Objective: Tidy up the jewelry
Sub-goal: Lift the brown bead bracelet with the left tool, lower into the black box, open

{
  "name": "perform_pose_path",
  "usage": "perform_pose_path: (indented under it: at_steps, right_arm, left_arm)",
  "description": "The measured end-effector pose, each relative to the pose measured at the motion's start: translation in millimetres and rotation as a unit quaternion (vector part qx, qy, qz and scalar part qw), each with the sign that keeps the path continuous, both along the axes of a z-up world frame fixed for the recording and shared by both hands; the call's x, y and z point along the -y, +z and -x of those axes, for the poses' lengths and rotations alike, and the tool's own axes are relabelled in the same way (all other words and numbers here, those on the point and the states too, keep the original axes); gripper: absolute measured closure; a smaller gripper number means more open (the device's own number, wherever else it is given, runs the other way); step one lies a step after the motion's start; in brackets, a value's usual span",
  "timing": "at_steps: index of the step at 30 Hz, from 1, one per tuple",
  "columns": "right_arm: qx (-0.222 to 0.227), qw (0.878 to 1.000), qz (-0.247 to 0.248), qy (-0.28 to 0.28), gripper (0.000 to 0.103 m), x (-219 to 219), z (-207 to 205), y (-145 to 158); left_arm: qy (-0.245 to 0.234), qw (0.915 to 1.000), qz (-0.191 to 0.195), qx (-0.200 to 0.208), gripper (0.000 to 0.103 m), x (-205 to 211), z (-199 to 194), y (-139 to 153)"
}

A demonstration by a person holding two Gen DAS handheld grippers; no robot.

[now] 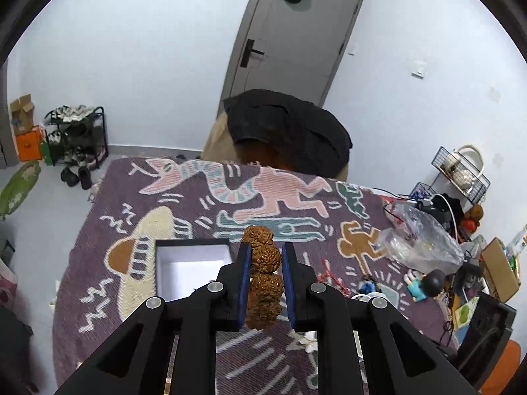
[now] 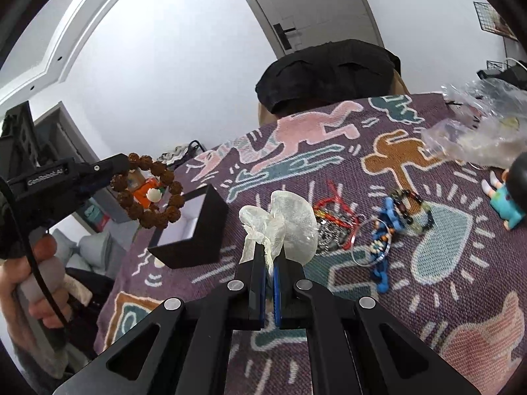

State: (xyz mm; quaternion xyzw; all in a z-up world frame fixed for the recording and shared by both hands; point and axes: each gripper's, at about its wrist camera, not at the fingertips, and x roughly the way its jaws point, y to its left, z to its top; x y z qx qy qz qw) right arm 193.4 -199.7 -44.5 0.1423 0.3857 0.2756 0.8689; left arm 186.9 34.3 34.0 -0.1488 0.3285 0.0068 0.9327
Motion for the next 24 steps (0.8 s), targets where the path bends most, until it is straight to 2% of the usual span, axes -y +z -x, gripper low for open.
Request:
perform_pose_path:
  at_steps: [11, 18, 20, 22, 24]
  right_arm:
    - [0.008, 1.0, 0.005, 0.019, 0.099, -30, -8, 13]
    - [0.005, 1.0, 0.008, 0.026, 0.099, -43, -12, 14]
    - [0.004, 1.0, 0.009, 0.028, 0.099, -48, -15, 14]
    - [0.003, 0.999, 0.01, 0.031, 0.099, -54, -18, 15]
    - [0.002, 0.999, 0.012, 0.035, 0.099, -61, -21, 15]
  left_arm:
    - [0.014, 0.9994, 0.005, -0.03, 0.084, -28, -25, -33]
    - [0.001, 0.9979, 0.039, -0.053, 0.083, -34, -41, -65]
    - [0.007, 0.9972, 0.038, -0.063, 0.083, -36, -44, -71]
    - [0.017, 0.9966, 0.029, -0.075, 0.075, -40, -44, -75]
    - [0.023, 0.9952, 0.032, -0.089, 0.042, -47, -43, -78]
